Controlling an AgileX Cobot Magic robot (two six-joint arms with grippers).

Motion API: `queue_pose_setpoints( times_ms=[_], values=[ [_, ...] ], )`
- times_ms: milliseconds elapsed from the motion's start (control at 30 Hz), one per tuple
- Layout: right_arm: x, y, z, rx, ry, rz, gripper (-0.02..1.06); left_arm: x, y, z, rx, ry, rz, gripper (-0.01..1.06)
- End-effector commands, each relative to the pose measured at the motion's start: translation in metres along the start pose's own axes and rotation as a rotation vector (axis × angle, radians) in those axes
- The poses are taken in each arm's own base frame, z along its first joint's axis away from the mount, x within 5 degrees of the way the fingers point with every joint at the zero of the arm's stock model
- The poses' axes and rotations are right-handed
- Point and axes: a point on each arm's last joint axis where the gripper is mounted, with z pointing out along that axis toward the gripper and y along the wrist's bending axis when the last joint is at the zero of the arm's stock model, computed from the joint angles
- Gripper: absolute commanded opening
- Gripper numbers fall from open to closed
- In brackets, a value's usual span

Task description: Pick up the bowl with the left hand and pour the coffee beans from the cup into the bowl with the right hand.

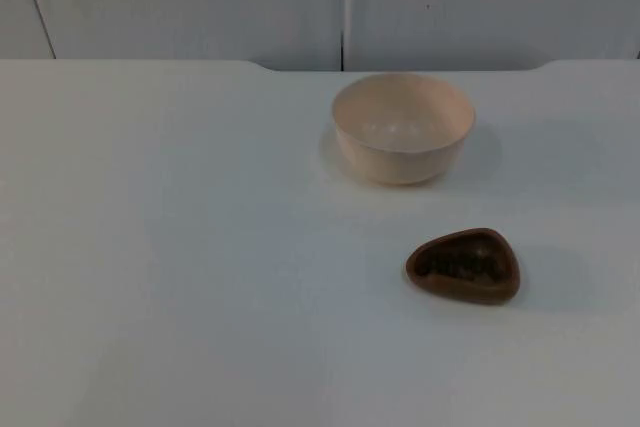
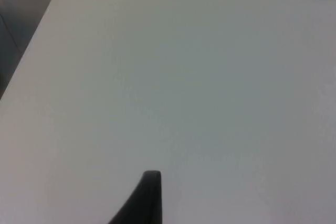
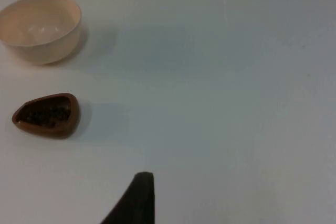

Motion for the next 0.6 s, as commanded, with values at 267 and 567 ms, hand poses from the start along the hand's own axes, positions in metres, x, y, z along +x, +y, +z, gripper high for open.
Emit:
queue_pose_setpoints(
  times_ms=[267, 567],
  values=[
    [0.0000, 0.0000, 0.0001, 0.005, -0.006, 0.006, 1.05, -0.0111, -0.0002, -0.0088, -0.001, -0.034, -0.006, 1.05],
    [0.0000, 0.0000, 0.0001, 0.005, -0.006, 0.006, 1.05, -0.0117, -0.0006, -0.0098, 0.004, -0.036, -0.008, 1.05]
  ],
)
